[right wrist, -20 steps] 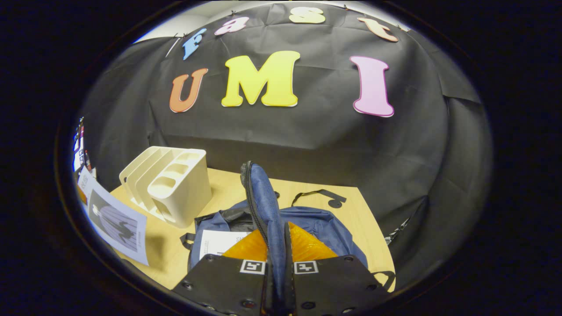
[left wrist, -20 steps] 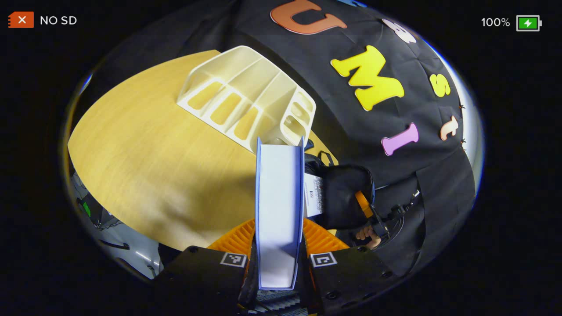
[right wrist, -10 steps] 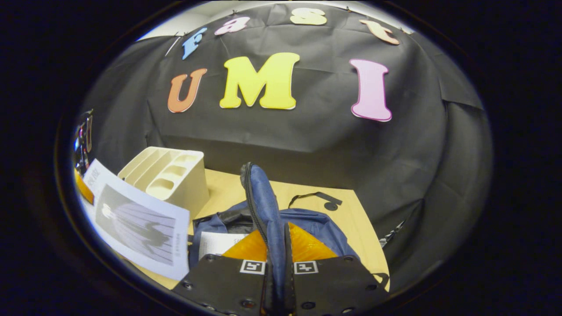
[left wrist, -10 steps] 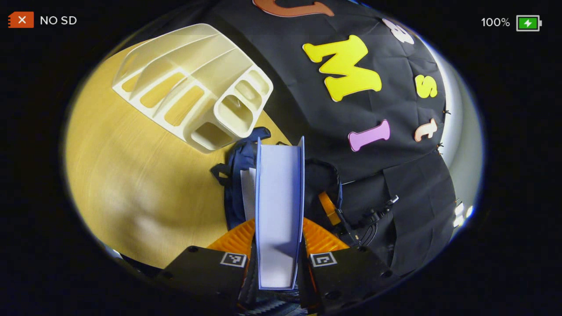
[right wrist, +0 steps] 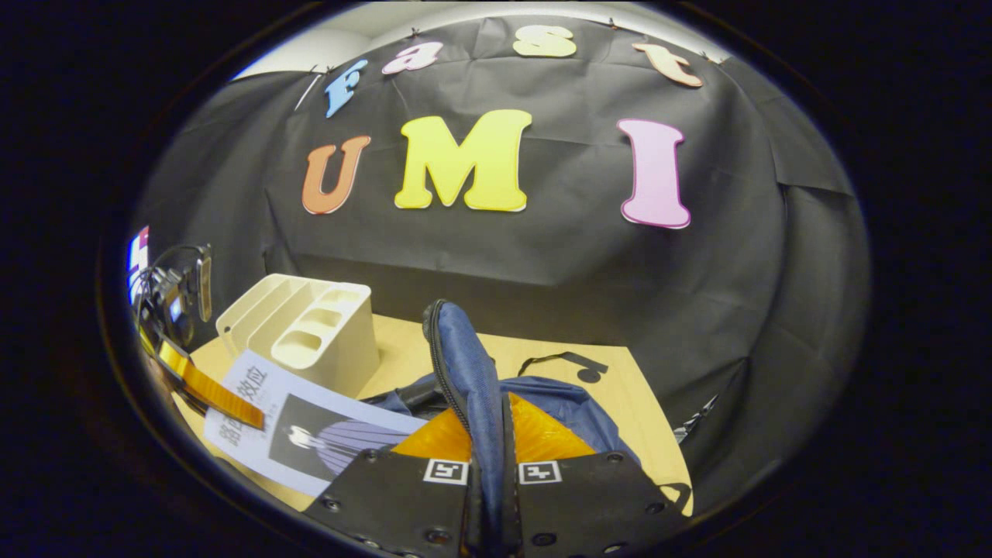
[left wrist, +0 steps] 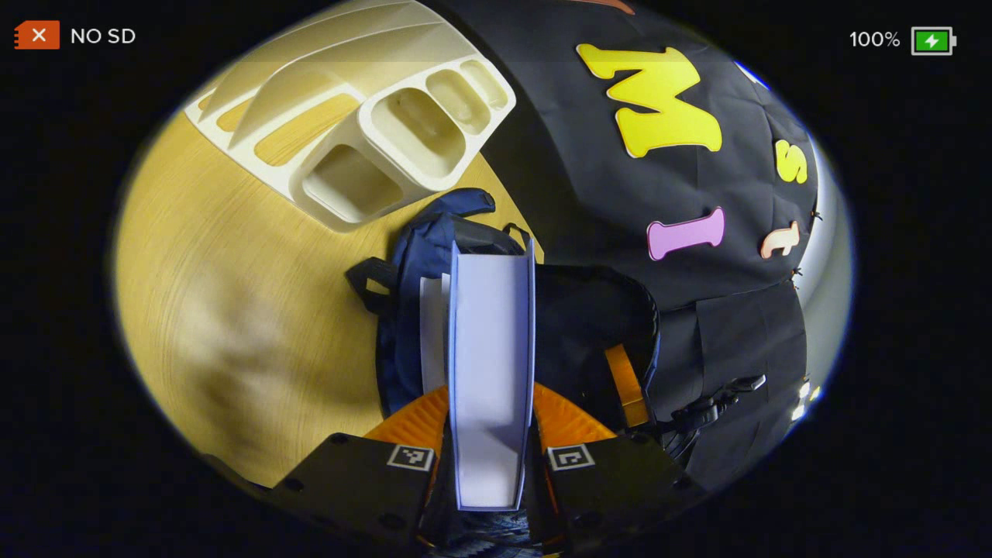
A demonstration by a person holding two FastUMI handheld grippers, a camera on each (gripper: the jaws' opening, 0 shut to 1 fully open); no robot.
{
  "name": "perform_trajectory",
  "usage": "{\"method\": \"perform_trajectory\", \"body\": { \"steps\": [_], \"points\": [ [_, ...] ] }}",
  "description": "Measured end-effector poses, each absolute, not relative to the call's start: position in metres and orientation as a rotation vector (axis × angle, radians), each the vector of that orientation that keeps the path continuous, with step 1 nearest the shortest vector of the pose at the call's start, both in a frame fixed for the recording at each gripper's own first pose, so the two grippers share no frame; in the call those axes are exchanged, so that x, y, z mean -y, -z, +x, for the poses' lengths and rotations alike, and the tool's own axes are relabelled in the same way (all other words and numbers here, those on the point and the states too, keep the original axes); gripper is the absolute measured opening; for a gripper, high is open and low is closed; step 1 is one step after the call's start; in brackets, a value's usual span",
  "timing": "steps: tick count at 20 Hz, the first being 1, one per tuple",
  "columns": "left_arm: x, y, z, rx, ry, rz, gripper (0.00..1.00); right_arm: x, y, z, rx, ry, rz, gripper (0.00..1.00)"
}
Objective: Open the schoolbag, grab two books from the bookshelf and put them into the schoolbag.
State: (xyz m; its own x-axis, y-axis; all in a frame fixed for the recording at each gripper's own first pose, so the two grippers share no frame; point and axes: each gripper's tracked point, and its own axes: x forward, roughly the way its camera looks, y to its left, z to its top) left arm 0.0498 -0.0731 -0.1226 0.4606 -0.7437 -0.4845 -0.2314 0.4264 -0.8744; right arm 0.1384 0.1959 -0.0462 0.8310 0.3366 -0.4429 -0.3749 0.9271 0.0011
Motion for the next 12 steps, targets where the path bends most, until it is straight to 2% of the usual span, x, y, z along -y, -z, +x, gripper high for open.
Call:
{"method": "perform_trajectory", "body": {
  "steps": [1, 6, 12],
  "points": [
    [0.078, 0.125, 0.051, -1.083, 0.417, -1.128, 0.4, -0.195, 0.047, 0.137, -0.453, -0.376, -0.072, 0.09],
    [0.105, 0.137, 0.052, -1.091, 0.43, -1.148, 0.4, -0.19, 0.047, 0.133, -0.459, -0.382, -0.003, 0.09],
    [0.118, 0.141, 0.067, -1.032, 0.402, -1.086, 0.4, -0.192, 0.039, 0.121, -0.437, -0.415, 0.064, 0.09]
  ]
}}
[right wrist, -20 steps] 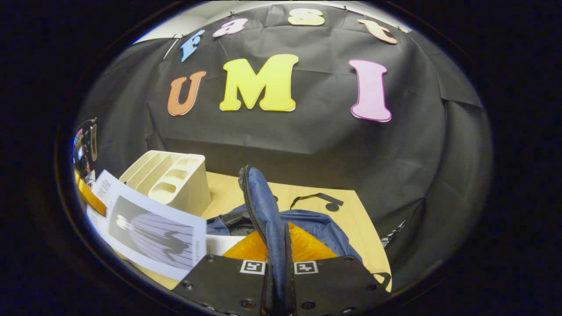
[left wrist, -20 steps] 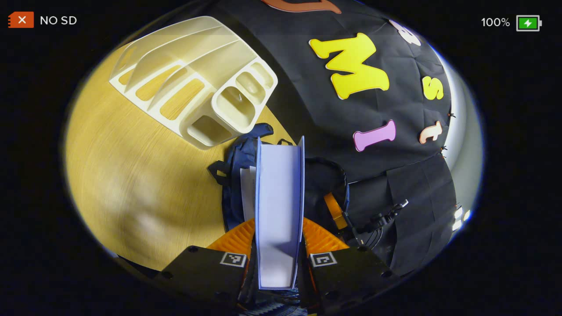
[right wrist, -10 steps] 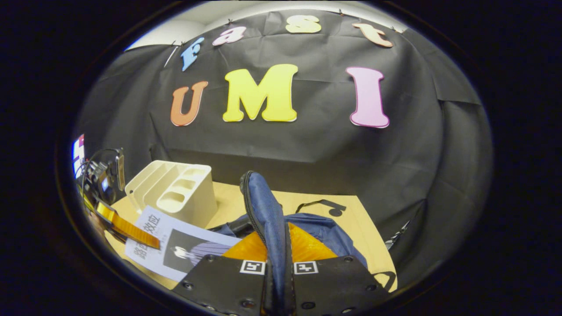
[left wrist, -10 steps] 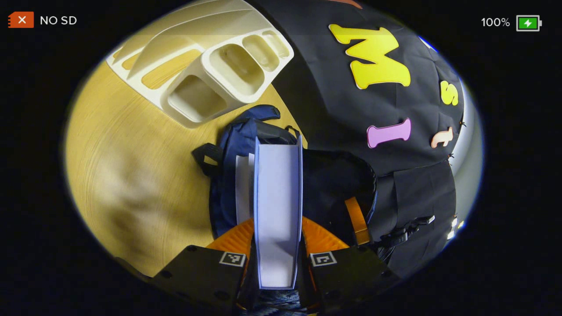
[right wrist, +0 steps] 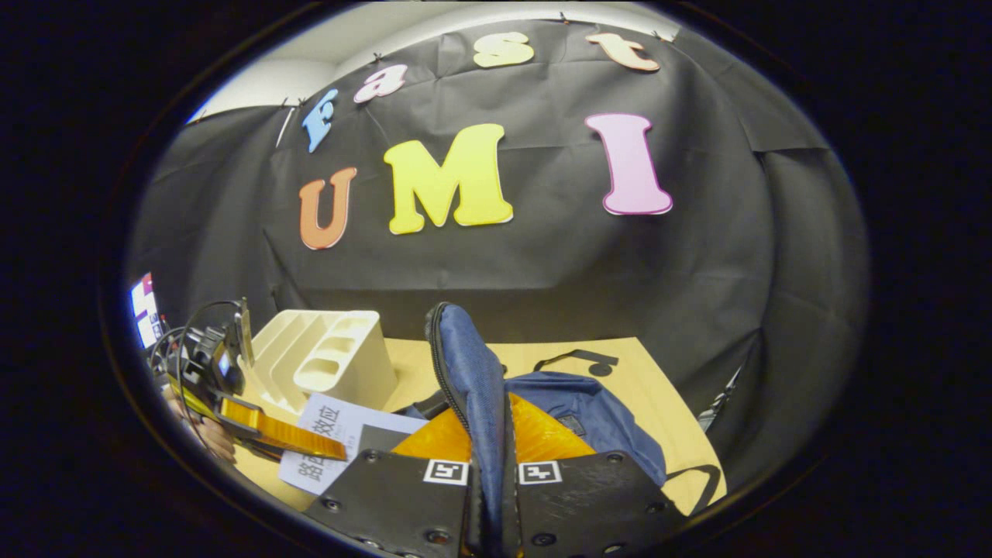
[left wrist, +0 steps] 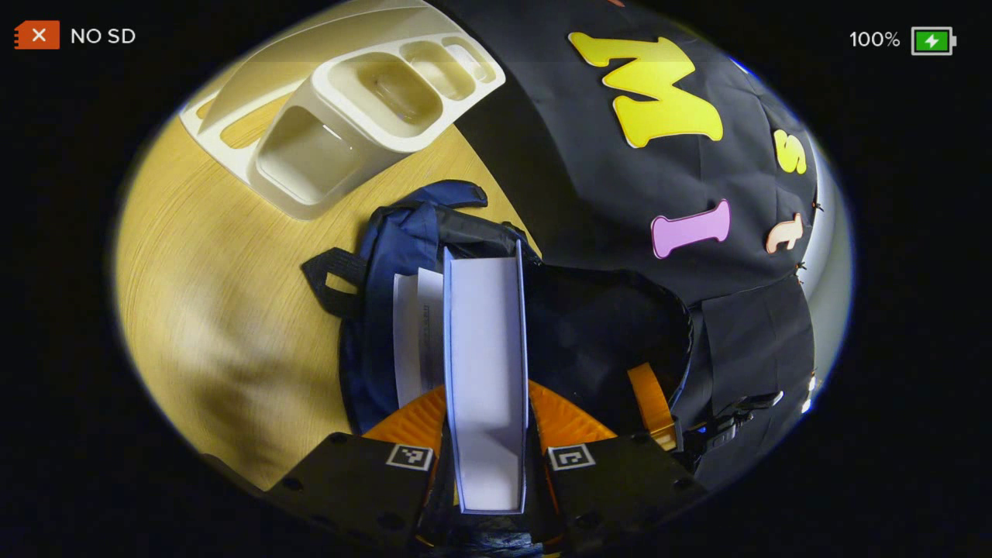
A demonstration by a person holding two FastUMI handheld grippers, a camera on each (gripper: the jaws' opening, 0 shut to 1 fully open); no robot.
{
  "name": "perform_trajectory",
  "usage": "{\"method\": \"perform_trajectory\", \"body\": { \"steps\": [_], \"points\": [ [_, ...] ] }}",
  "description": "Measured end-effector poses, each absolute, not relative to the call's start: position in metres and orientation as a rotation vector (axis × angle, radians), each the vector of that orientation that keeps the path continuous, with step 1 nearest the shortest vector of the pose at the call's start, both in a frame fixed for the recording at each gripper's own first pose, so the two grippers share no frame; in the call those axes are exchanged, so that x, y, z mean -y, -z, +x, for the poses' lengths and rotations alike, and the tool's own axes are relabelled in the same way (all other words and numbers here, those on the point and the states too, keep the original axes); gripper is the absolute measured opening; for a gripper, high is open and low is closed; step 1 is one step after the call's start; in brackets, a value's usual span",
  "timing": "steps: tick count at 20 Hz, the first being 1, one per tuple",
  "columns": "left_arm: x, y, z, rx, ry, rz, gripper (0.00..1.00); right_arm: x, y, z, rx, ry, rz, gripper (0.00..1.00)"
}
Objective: Open the schoolbag, grab two books from the bookshelf and put them into the schoolbag.
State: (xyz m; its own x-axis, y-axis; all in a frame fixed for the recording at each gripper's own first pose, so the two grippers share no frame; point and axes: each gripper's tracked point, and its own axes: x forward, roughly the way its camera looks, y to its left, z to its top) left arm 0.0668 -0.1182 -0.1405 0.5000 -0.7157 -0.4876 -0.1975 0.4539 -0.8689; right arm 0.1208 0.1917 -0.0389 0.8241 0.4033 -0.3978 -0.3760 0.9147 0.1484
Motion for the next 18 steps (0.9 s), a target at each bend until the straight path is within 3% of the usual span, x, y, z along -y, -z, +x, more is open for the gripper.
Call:
{"method": "perform_trajectory", "body": {
  "steps": [18],
  "points": [
    [0.247, 0.183, 0.104, -1.052, 0.468, -1.078, 0.43, -0.205, 0.039, 0.117, -0.414, -0.492, 0.043, 0.09]
  ]
}}
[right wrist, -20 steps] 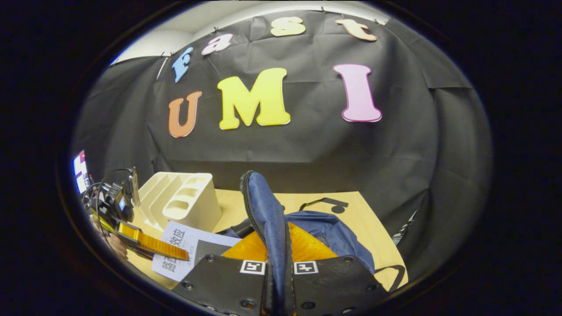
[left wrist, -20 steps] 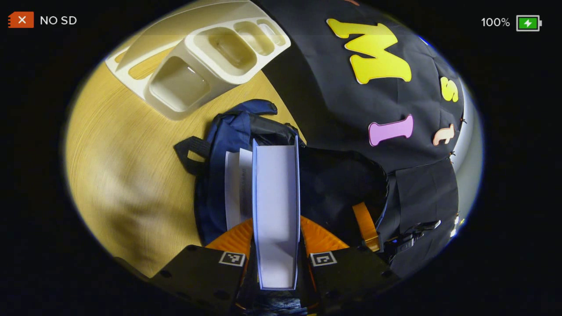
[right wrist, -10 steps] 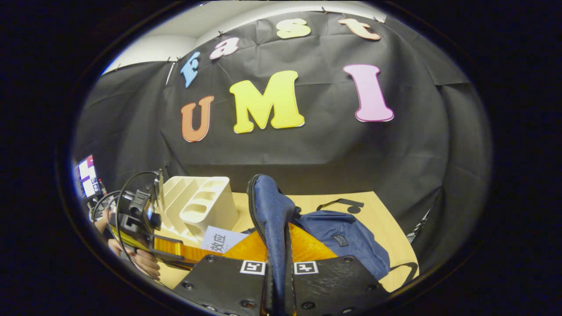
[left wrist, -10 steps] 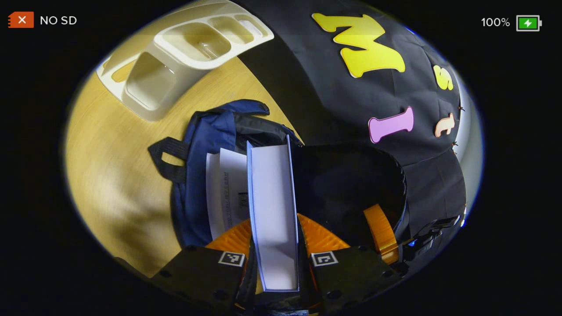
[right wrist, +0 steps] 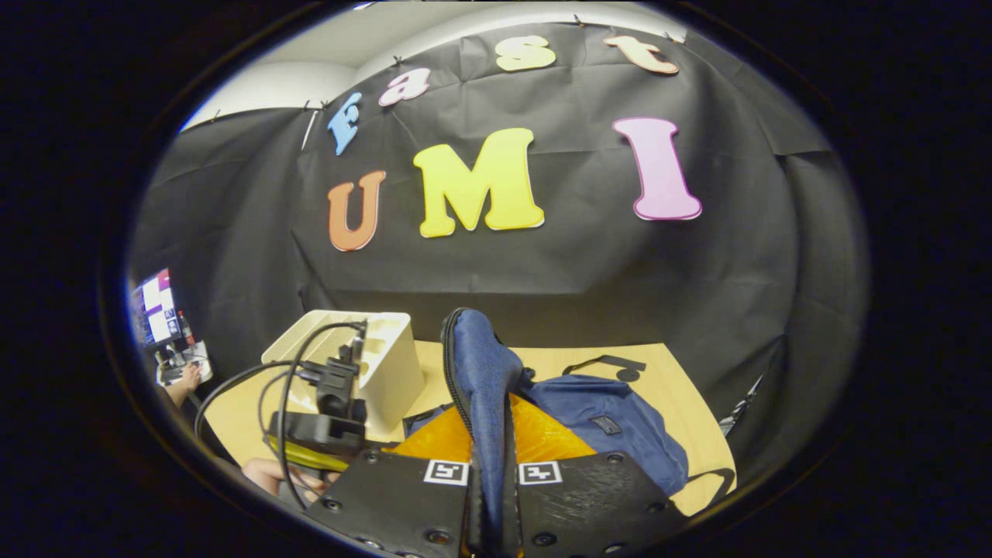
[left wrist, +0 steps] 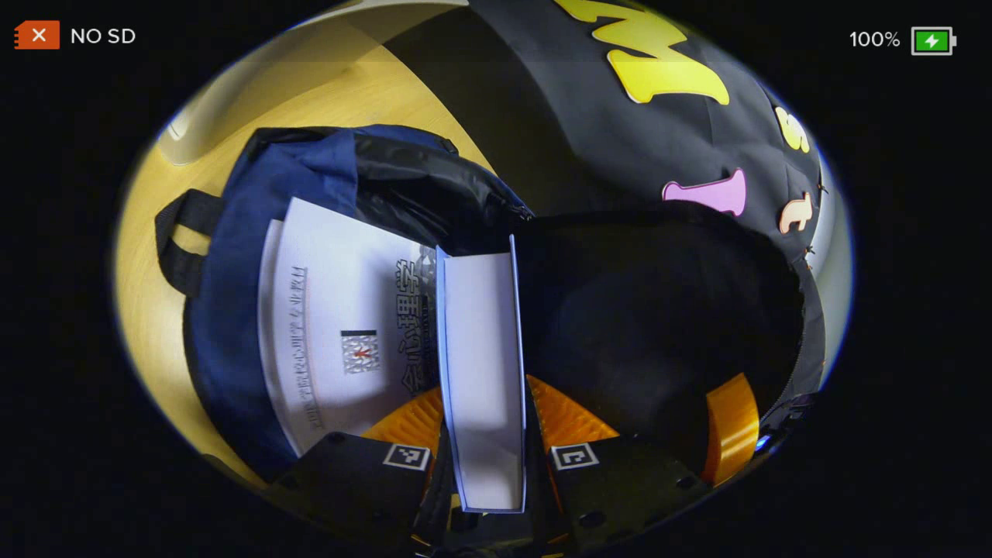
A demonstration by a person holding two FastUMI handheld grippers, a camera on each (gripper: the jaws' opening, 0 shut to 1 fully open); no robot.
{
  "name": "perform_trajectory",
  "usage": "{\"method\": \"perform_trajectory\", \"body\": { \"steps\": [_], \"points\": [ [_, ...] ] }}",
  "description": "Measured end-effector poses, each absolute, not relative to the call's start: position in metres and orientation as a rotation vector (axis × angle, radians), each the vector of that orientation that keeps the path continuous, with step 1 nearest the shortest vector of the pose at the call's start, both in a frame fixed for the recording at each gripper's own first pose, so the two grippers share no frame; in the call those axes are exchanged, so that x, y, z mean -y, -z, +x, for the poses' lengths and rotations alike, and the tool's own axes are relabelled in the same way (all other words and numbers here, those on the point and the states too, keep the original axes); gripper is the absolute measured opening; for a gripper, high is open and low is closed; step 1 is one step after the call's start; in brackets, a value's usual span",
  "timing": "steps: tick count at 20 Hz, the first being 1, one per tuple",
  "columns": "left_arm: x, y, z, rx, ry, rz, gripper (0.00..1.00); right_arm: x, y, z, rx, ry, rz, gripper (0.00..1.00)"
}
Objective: Open the schoolbag, grab two books from the bookshelf and put them into the schoolbag.
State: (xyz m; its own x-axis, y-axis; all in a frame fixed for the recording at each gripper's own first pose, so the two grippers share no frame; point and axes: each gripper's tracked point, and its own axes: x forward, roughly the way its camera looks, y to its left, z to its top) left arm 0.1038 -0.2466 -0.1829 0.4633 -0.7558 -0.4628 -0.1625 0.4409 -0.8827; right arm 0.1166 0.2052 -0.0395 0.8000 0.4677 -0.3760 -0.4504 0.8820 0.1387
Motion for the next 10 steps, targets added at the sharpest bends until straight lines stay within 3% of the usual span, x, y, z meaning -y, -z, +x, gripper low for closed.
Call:
{"method": "perform_trajectory", "body": {
  "steps": [5, 7, 8, 10],
  "points": [
    [0.25, 0.194, 0.117, -1.039, 0.445, -0.975, 0.46, -0.192, 0.041, 0.127, -0.41, -0.456, 0.071, 0.12],
    [0.237, 0.21, 0.115, -1.079, 0.393, -0.844, 0.55, -0.188, 0.046, 0.131, -0.424, -0.439, 0.075, 0.12],
    [0.235, 0.208, 0.114, -1.073, 0.407, -0.817, 0.69, -0.185, 0.049, 0.133, -0.433, -0.426, 0.068, 0.09],
    [0.221, 0.203, 0.117, -1.024, 0.405, -0.71, 0.77, -0.18, 0.051, 0.135, -0.436, -0.402, 0.066, 0.09]
  ]
}}
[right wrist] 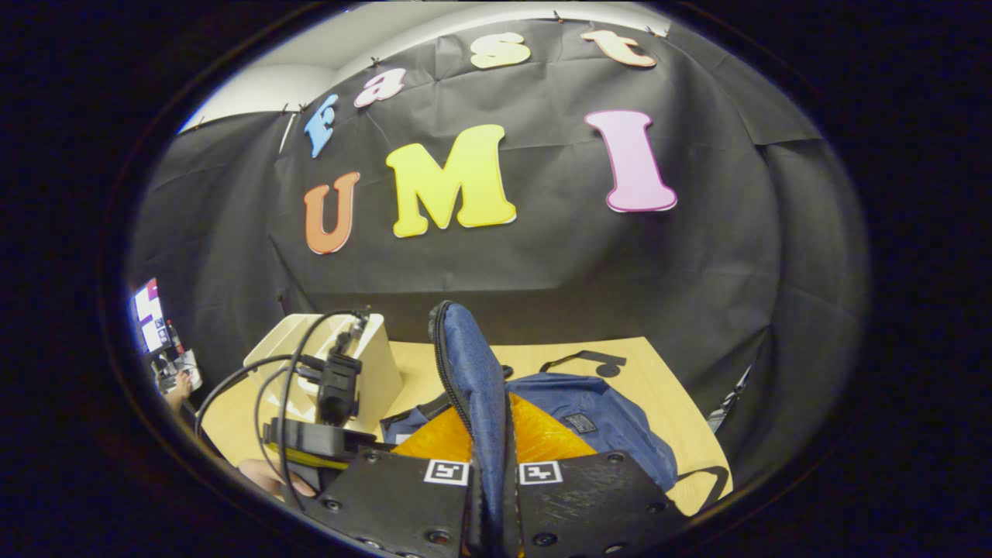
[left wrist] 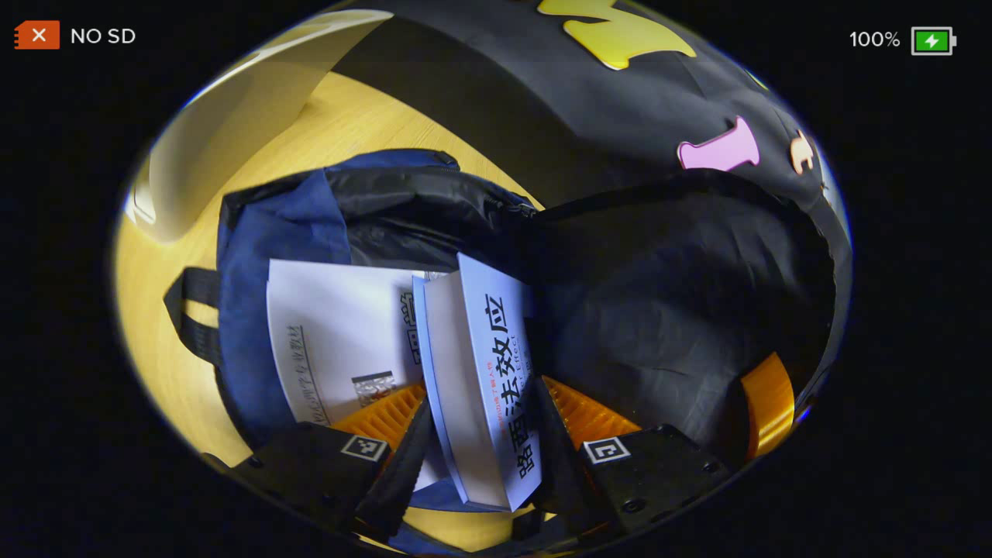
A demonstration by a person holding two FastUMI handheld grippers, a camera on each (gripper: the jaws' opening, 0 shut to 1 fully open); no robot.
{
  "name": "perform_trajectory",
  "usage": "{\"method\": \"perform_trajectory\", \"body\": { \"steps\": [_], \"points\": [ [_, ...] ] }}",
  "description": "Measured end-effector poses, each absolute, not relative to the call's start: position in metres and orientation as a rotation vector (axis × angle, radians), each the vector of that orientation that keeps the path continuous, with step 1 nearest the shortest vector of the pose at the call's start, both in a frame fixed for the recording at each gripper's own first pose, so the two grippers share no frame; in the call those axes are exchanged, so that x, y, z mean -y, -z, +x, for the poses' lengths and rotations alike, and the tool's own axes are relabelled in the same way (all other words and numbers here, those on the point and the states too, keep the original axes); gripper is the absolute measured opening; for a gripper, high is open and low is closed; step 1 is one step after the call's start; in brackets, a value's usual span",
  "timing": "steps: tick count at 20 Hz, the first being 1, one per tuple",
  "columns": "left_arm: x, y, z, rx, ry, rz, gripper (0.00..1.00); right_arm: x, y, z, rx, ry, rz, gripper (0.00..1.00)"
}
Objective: Open the schoolbag, grab two books from the bookshelf and put them into the schoolbag.
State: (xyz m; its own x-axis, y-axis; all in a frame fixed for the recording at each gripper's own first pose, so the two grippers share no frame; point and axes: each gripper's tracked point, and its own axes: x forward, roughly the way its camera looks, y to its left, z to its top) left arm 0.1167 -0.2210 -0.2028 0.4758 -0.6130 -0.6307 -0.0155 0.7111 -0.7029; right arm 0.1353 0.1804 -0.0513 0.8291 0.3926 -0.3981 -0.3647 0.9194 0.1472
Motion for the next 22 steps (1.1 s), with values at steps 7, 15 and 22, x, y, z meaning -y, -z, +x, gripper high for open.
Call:
{"method": "perform_trajectory", "body": {
  "steps": [7, 15, 22],
  "points": [
    [0.156, 0.18, 0.1, -0.933, 0.367, -0.688, 0.81, -0.186, 0.059, 0.131, -0.445, -0.372, 0.037, 0.09],
    [0.126, 0.211, 0.085, -1.012, 0.325, -0.788, 0.81, -0.208, 0.072, 0.122, -0.471, -0.364, -0.018, 0.09],
    [0.155, 0.213, 0.094, -1.013, 0.368, -0.834, 0.82, -0.203, 0.074, 0.116, -0.481, -0.35, -0.031, 0.09]
  ]
}}
